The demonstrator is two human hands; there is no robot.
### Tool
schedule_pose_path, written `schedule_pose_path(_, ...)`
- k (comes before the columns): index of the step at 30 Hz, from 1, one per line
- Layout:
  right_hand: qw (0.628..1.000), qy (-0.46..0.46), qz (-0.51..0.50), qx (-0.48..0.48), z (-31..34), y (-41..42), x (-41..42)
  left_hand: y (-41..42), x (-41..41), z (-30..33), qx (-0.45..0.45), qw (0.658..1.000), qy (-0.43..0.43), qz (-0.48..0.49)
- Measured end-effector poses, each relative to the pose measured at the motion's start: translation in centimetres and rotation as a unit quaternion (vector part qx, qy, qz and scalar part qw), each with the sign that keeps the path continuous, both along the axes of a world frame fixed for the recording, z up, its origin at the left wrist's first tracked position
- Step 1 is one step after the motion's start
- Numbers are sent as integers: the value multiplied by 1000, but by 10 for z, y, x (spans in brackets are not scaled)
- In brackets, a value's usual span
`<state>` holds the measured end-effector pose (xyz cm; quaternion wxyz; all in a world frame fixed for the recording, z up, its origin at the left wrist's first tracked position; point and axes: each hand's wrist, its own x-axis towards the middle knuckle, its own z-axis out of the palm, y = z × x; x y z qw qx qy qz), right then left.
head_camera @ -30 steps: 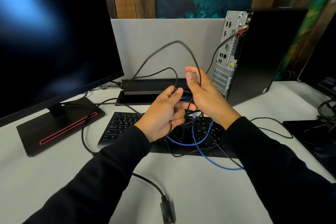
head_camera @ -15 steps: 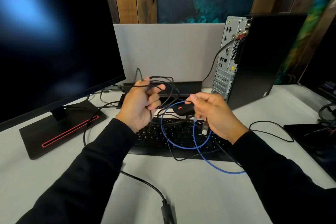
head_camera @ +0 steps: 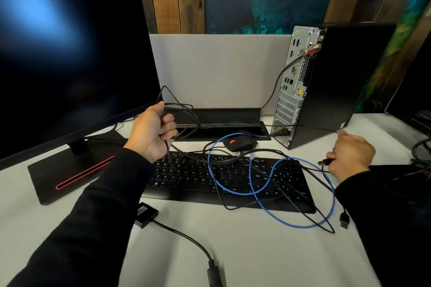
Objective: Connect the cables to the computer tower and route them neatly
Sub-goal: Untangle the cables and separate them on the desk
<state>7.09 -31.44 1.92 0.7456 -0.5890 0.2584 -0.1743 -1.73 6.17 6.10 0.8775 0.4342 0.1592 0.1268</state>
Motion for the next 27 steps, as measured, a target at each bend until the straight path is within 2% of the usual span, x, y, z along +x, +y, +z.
schedule_pose_path(4, 997, -14, -57, 42, -5, -5, 0, 7, -4, 4, -16, 999, -3, 44)
schedule_pose_path(8, 997, -53, -45, -14, 0, -19, -12, 35, -9, 11, -54, 992, -24, 108)
schedule_pose_path(10, 994, -40, -95, 24, 5, -20, -5, 39, -10, 8, -48, 991, -23, 120)
schedule_pose_path(12, 992, -29, -99, 73, 14, -14, 0, 31, -8, 1, -23, 992, -18, 122)
schedule_pose_path(16, 983, -13, 35, 179, 19, 14, -6, 6, -4, -5, 33, 995, -25, 88)
schedule_pose_path(19, 955, -74, 185, 219, 33, 50, -30, -12, -6, -4, 67, 995, -56, 52)
schedule_pose_path(24, 893, -210, 376, 131, 70, 112, -75, -47, -8, 0, 112, 987, -111, -39)
schedule_pose_path(27, 889, -280, 361, 15, 80, 140, -87, -64, -10, 4, 117, 982, -124, -84)
